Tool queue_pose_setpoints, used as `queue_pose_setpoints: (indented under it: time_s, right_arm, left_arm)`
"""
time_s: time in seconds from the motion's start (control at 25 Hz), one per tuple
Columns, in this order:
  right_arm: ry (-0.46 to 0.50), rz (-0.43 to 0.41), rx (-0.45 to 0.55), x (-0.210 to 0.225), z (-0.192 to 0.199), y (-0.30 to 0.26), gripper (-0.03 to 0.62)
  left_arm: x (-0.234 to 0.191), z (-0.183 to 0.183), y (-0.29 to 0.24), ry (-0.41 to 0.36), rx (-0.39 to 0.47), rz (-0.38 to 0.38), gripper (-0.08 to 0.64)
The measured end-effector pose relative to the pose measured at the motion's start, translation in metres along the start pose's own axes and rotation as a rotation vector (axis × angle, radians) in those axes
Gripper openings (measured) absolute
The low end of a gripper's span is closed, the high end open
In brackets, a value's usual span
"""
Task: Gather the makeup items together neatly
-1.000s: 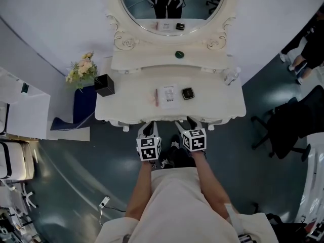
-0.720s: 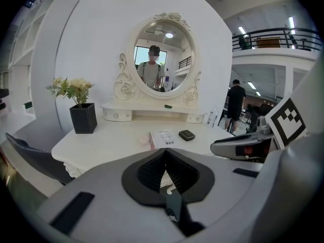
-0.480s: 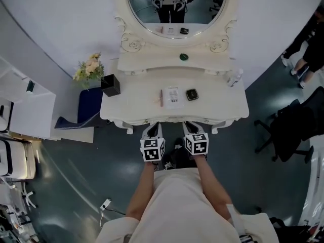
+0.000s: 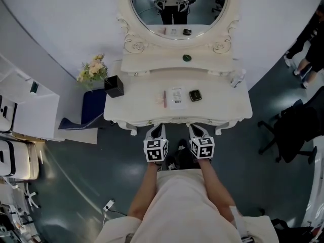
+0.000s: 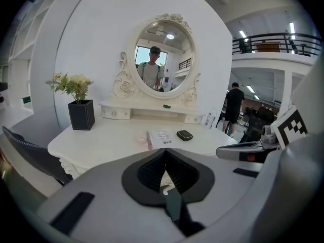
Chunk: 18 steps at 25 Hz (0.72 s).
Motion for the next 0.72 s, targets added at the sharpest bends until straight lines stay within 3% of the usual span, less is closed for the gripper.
queue_pose_setpoints:
  time_s: [0.72]
  right_arm:
    - [0.007,0.009,0.009,0.0004,-0.0016,0.0002,0.043]
  left_arm:
    - [-0.0061,0.0043,0.0032,0.011,-0.003,0.000,0.015]
Point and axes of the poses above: the fingertips, and each gripper's own axes: y backward along the fingers, x to its right, z out of its underside, the point moved 4 cm from there along y, backward along the fingers, and after that the axes turned 4 degrees about x, right-handed, at the moved point
